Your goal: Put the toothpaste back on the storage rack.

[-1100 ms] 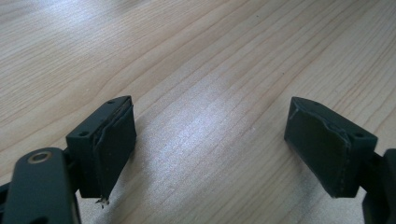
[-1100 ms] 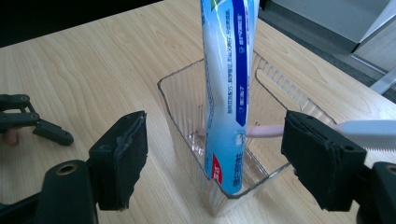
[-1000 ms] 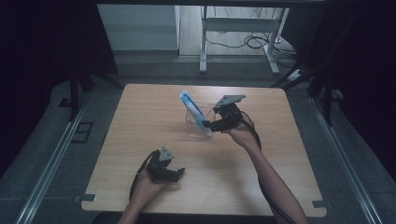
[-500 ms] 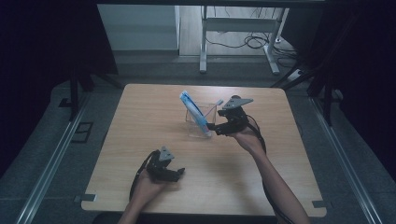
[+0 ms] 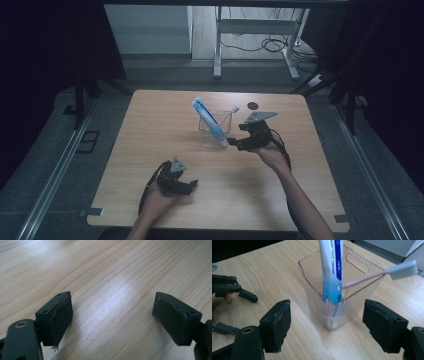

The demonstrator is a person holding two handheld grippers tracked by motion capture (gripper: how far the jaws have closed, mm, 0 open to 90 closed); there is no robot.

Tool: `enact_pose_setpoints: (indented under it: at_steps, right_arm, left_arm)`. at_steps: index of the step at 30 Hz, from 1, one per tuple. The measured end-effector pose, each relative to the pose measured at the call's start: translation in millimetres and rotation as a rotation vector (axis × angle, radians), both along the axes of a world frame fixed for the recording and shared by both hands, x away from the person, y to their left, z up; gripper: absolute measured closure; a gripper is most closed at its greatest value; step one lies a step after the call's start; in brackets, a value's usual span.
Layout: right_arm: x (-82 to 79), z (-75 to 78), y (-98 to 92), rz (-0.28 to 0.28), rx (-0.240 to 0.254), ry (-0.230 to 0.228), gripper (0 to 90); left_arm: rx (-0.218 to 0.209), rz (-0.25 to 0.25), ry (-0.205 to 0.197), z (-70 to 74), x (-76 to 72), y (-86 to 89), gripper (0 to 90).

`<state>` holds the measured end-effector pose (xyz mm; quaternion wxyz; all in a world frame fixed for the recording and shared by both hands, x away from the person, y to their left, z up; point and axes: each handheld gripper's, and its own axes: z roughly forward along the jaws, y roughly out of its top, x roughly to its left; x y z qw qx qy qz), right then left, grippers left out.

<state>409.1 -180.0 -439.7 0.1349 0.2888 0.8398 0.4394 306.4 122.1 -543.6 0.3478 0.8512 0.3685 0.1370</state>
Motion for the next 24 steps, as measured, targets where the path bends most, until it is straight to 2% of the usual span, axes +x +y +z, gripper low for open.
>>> enact_pose_setpoints:
  at_steps: [24]
  right_arm:
    - [-16.4,-19.3,-39.2,-0.05,0.014,0.033,22.1]
  left_arm:
    - [0.0,0.0,0.0,0.0,0.0,0.0,16.6]
